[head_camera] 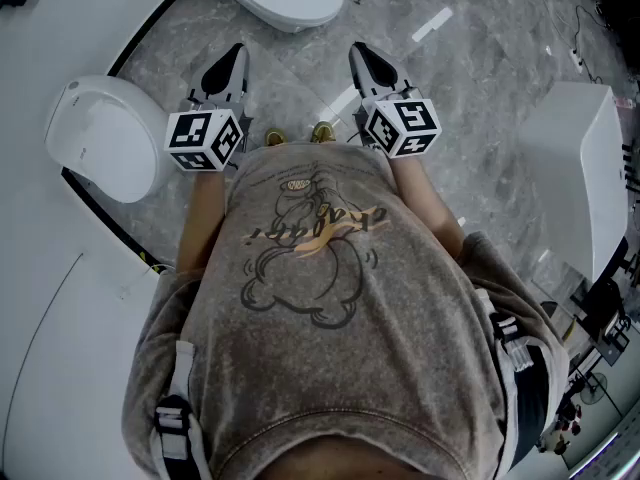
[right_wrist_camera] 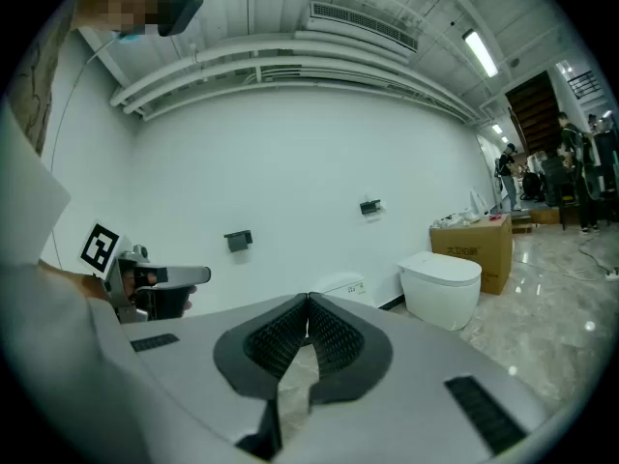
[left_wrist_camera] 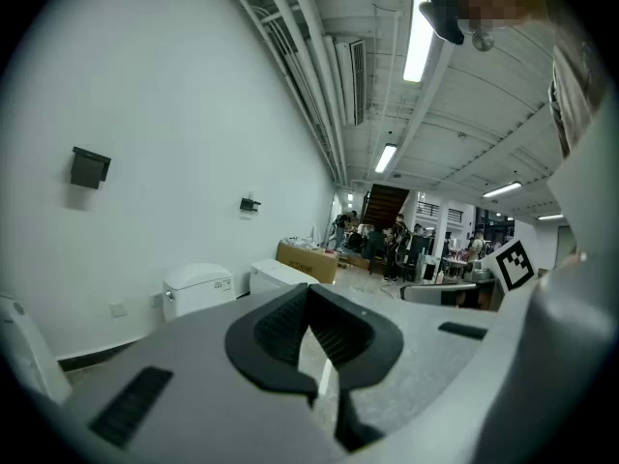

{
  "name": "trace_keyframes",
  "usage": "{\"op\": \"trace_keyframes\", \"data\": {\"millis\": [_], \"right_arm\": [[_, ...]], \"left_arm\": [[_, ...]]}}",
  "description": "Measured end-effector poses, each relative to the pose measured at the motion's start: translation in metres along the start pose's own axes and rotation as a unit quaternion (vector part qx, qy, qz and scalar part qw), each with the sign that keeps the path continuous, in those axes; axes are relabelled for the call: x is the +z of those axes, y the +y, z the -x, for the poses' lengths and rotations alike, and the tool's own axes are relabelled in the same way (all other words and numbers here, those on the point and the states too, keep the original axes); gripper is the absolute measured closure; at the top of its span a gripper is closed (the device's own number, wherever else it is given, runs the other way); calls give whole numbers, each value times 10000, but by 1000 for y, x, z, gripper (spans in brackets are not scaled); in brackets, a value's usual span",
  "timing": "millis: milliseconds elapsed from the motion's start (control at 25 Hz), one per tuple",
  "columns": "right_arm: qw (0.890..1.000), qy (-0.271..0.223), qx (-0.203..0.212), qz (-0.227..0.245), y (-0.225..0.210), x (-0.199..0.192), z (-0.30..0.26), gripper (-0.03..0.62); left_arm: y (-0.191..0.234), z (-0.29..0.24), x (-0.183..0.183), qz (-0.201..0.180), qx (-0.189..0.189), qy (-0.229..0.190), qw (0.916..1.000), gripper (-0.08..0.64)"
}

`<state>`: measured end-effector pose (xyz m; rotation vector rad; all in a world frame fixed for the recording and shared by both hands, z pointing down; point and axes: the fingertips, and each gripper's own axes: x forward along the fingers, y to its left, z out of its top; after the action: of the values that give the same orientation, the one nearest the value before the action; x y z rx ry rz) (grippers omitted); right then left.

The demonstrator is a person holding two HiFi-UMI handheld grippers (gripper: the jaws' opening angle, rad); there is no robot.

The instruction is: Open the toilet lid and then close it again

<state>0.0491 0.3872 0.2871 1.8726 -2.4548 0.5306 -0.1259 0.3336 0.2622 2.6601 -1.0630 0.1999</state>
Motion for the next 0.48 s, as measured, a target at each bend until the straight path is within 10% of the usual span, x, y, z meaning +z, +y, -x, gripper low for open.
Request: {"op": "trace_keyframes", "data": {"millis": [480], "right_arm": [[9995,127,295,17,-30,-8,-20,565]], "left_arm": [[4,-34,-21,114,270,101,9995,551]]}}
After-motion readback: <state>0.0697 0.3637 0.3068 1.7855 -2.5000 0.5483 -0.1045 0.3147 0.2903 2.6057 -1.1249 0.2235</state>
